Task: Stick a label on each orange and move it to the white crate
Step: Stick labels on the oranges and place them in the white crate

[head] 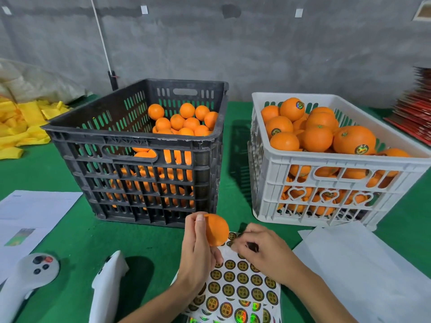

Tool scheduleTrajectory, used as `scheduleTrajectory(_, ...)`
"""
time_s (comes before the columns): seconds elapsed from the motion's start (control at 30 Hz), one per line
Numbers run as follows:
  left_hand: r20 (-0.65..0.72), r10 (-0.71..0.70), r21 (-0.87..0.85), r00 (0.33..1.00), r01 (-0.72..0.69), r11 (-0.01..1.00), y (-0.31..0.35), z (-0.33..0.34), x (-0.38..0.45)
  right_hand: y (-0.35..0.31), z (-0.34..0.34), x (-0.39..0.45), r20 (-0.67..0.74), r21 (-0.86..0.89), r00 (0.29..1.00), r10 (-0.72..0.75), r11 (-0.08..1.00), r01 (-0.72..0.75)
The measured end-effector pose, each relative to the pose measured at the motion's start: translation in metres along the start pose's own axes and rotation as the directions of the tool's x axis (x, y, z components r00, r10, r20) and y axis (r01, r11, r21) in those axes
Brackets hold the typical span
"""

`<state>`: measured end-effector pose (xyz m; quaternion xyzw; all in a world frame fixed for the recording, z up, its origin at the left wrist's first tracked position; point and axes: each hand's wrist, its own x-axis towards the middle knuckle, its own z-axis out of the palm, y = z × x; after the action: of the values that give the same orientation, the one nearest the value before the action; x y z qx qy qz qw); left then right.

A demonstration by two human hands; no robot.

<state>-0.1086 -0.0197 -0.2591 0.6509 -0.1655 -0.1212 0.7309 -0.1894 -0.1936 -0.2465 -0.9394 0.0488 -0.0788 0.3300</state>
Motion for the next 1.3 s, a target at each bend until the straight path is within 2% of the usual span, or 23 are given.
scheduleTrajectory(0.07,0.004,-0.007,0.003,1.0,0.007,1.0,0.0,0.001,0.0,0.006,-0.003,-0.009,0.05,-0.015,0.999,-0.01,1.0,0.011)
scheduleTrajectory(0.23,-0.002,-0.002,0.023,1.0,0.002,1.0,0.0,0.001,0.001,0.004,0.005,-0.008,-0.063,-0.085,0.997,0.051,0.995,-0.057)
scheduleTrajectory(0.37,0.008,0.012,0.029,1.0,-0.013,0.999,0.001,0.001,0.0,-0.01,0.009,0.009,-0.067,-0.227,0.997,0.031,0.973,-0.045)
scheduleTrajectory(0.5,0.012,0.025,0.047,1.0,-0.026,0.999,-0.002,0.0,0.002,-0.009,0.011,0.007,-0.091,-0.249,0.996,0.006,0.968,-0.029)
scheduleTrajectory(0.6,0.022,0.019,0.057,1.0,-0.02,0.998,-0.005,0.001,0.003,-0.01,0.011,0.007,-0.212,-0.109,0.975,0.071,0.989,-0.096)
scheduleTrajectory(0.67,0.026,0.019,0.076,0.999,-0.021,0.997,-0.004,0.001,0.003,-0.014,0.011,0.008,-0.403,-0.004,0.908,0.11,0.992,-0.123)
scheduleTrajectory(0.73,0.031,0.021,0.094,0.999,-0.024,0.995,-0.002,0.001,0.002,-0.024,0.012,0.007,-0.576,-0.092,0.817,-0.001,0.994,-0.064)
scheduleTrajectory(0.77,0.034,0.027,0.09,0.999,-0.03,0.995,-0.001,0.002,0.002,-0.03,0.015,0.006,-0.599,-0.168,0.794,-0.099,0.986,-0.003)
scheduleTrajectory(0.83,0.046,0.05,0.068,0.998,-0.053,0.996,0.001,0.007,0.001,-0.037,0.024,0.005,-0.567,-0.298,0.773,-0.285,0.946,0.13)
scheduleTrajectory(0.97,0.026,0.101,0.027,0.995,-0.102,0.994,0.01,0.009,-0.003,-0.042,0.026,-0.005,-0.497,-0.347,0.793,-0.353,0.918,0.191)
scheduleTrajectory(1.03,-0.018,0.089,0.015,0.996,-0.089,0.996,0.016,0.009,-0.003,-0.049,0.021,-0.016,-0.409,-0.488,0.82,-0.4,0.855,0.174)
scheduleTrajectory(1.07,0.029,0.098,0.043,0.995,-0.099,0.994,0.017,0.017,-0.004,-0.059,0.021,-0.019,-0.385,-0.533,0.834,-0.395,0.833,0.149)
scheduleTrajectory(1.1,0.117,0.171,0.059,0.978,-0.179,0.982,0.016,0.02,-0.006,-0.064,0.019,-0.023,-0.396,-0.528,0.839,-0.372,0.84,0.124)
scheduleTrajectory(1.17,-0.001,0.193,0.14,0.981,-0.191,0.971,0.023,0.039,0.001,-0.089,0.005,-0.018,-0.473,-0.439,0.825,-0.308,0.895,0.082)
scheduleTrajectory(1.2,0.039,0.266,0.198,0.963,-0.269,0.943,0.035,0.049,0.004,-0.1,-0.012,-0.016,-0.479,-0.437,0.843,-0.244,0.9,0.012)
scheduleTrajectory(1.23,0.188,0.368,0.201,0.911,-0.402,0.893,0.051,0.056,0.006,-0.11,-0.03,-0.015,-0.508,-0.393,0.848,-0.147,0.916,-0.077)
scheduleTrajectory(1.27,0.276,0.34,0.154,0.899,-0.391,0.907,0.076,0.065,0.014,-0.115,-0.049,-0.011,-0.585,-0.409,0.801,-0.125,0.899,-0.158)
scheduleTrajectory(1.3,0.268,0.296,0.146,0.917,-0.342,0.928,0.098,0.074,0.027,-0.111,-0.067,-0.006,-0.626,-0.433,0.753,-0.203,0.894,-0.119)
